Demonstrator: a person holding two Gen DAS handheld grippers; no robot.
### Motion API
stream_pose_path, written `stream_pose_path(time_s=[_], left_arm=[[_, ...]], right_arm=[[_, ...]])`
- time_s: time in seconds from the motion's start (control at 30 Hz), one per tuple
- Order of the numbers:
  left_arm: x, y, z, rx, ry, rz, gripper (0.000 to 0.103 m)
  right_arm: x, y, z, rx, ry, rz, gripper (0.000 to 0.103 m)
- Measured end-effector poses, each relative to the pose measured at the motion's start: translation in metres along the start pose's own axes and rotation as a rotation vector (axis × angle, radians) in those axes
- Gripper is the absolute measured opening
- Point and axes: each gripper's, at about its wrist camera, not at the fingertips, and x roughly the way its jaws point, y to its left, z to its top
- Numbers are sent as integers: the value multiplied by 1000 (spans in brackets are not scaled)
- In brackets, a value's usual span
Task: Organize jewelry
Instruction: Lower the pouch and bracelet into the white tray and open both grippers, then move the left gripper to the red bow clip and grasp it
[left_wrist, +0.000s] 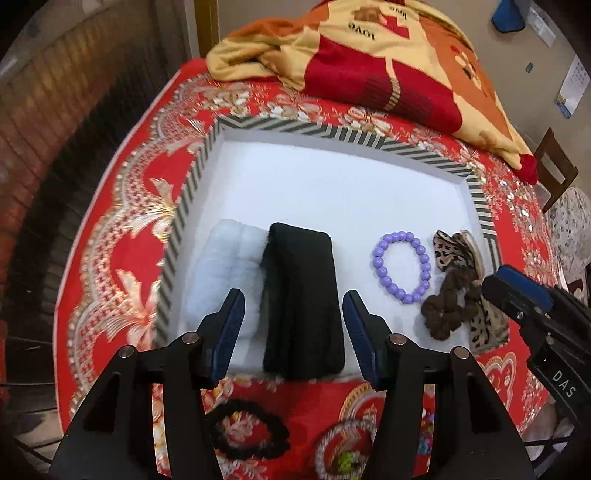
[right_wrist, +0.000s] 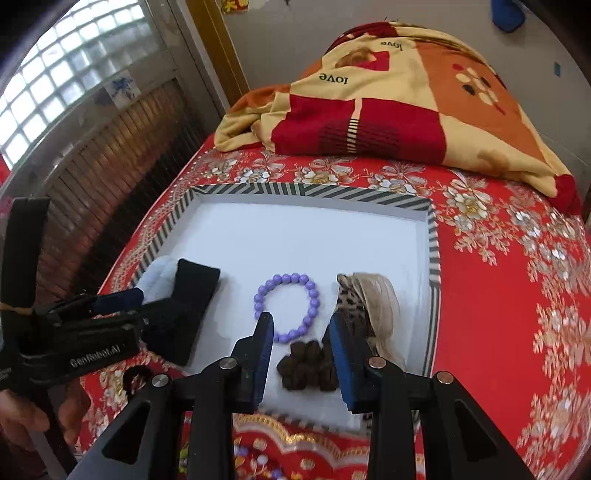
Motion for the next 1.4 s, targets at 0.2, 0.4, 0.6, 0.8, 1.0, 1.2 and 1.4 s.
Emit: stream_pose_path(time_s=[0.2, 0.4, 0.6, 0.8, 1.0, 1.2, 1.4], left_arm=[[-28, 4, -19, -6, -48, 27, 55], [-51, 10, -48, -31, -72, 43, 55], [-71, 15, -81, -50, -86, 72, 55], [-88, 20, -110, -60, -102, 103, 55], [-106, 22, -130, -90, -125, 112, 55], [-113, 17, -141, -99, -133, 110, 55], [-119, 12, -149, -90, -136, 109, 55]], right_arm=[[-24, 9, -22, -4, -19, 7, 30], [-42, 22, -46, -29, -19, 22, 31], [-59, 37, -71, -77, -12, 33, 35], [-79, 46, -92, -97, -29, 35, 38], [-91, 53, -108, -107, -38, 18, 38], [-99, 60, -120, -125, -46, 5, 38], [-106, 62, -124, -124, -53, -7, 38]])
